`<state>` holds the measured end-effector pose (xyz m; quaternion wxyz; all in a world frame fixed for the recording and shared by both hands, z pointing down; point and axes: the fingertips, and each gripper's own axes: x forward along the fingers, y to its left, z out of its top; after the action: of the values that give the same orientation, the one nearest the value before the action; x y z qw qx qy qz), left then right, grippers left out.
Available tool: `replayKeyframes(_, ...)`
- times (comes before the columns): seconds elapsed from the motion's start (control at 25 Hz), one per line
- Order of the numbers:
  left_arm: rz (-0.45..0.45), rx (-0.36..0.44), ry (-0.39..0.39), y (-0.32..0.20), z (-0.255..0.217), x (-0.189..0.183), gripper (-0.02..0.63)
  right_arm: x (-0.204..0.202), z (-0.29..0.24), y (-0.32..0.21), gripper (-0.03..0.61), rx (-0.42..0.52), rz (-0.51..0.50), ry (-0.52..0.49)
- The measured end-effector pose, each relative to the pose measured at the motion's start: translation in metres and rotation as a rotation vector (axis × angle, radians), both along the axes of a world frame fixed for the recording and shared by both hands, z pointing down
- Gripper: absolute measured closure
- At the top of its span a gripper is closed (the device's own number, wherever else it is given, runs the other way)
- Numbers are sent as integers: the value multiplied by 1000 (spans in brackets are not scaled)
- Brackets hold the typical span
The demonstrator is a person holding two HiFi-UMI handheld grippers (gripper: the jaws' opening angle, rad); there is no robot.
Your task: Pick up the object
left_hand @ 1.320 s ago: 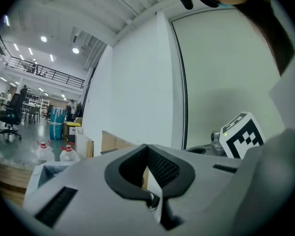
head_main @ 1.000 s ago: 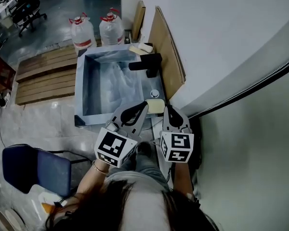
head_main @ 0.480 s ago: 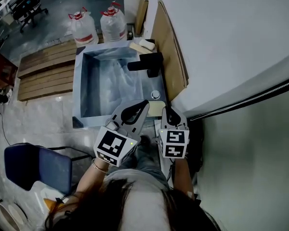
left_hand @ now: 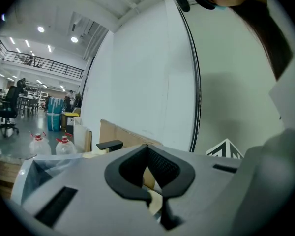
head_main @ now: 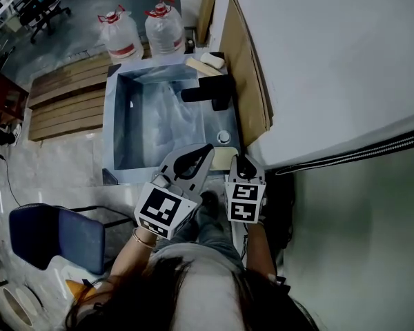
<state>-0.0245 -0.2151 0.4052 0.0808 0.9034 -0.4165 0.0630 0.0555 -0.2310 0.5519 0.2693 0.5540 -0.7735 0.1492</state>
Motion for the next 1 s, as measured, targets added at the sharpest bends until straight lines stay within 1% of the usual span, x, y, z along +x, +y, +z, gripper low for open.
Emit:
replayKeyframes(0.36, -19, -35, -13, -20, 14, -2, 606, 4, 39, -10, 508, -105, 17, -7)
replayKeyframes(0.52, -20, -45, -17, -27, 19, -1, 606, 8, 53, -15, 505, -124, 22, 3)
replayKeyframes(0.68, -22, -68, -20, -31, 27, 0, 606, 10, 65, -17, 502, -167, 31, 5)
replayKeyframes(1.0, -11, -87, -27, -38, 37, 6, 606, 15, 85, -20, 500, -222, 59, -28)
